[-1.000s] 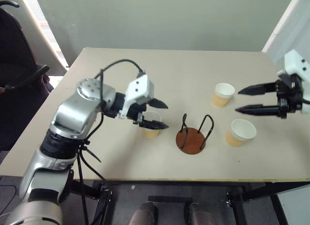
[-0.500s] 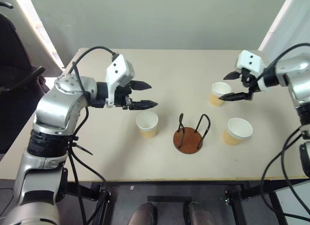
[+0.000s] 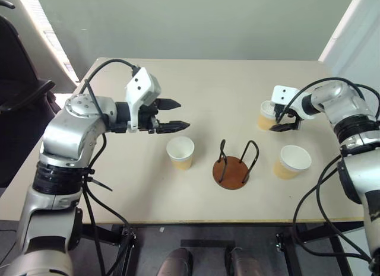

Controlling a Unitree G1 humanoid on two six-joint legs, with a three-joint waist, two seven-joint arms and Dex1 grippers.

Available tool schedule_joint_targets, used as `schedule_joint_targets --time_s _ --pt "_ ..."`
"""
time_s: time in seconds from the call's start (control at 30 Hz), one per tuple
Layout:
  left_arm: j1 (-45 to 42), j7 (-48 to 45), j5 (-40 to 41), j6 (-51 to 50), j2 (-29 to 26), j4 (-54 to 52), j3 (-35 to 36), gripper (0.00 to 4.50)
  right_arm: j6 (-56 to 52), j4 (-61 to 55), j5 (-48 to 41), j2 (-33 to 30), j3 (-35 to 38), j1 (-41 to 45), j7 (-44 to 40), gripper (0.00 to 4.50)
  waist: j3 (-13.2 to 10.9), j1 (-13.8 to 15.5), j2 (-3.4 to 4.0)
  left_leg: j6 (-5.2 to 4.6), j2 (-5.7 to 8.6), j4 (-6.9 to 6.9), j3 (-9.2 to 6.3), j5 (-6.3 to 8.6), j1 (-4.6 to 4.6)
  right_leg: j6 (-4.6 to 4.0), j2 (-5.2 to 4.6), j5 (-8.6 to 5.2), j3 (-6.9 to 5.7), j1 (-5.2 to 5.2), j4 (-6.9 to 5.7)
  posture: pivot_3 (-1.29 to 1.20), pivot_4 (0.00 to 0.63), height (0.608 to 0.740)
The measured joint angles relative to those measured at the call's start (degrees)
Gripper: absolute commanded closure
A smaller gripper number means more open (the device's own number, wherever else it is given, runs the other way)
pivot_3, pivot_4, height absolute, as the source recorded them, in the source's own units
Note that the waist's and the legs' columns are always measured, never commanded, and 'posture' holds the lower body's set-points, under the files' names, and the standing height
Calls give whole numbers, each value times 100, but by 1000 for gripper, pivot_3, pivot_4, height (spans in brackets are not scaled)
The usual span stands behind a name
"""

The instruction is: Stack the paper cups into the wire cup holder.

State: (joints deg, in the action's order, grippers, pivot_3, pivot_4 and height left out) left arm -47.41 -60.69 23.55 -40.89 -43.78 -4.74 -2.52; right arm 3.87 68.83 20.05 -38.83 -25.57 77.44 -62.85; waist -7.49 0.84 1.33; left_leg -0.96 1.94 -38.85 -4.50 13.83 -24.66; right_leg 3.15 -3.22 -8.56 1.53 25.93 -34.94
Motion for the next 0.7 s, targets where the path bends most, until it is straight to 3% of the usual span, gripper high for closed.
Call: schedule_joint_targets --time_s 0.4,0.57,0.7 --pt "123 -39 40 0 -5 -91 -9 942 345 275 257 249 34 13 63 4483 -1 2 1 8 0 5 0 5 -4 -3 0 0 -2 3 1 0 150 740" --pt "125 -379 110 54 -98 -152 -96 942 463 -224 16 -64 303 12 -663 4483 -2 5 2 10 0 6 -1 6 -13 -5 0 -1 -4 8 1 0 150 740" --pt "130 -680 133 108 -200 -205 -178 942 -52 -1941 -610 -607 718 -92 -1883 4483 -2 0 3 12 -3 8 -2 5 -28 -9 4 -4 -8 16 1 0 150 740"
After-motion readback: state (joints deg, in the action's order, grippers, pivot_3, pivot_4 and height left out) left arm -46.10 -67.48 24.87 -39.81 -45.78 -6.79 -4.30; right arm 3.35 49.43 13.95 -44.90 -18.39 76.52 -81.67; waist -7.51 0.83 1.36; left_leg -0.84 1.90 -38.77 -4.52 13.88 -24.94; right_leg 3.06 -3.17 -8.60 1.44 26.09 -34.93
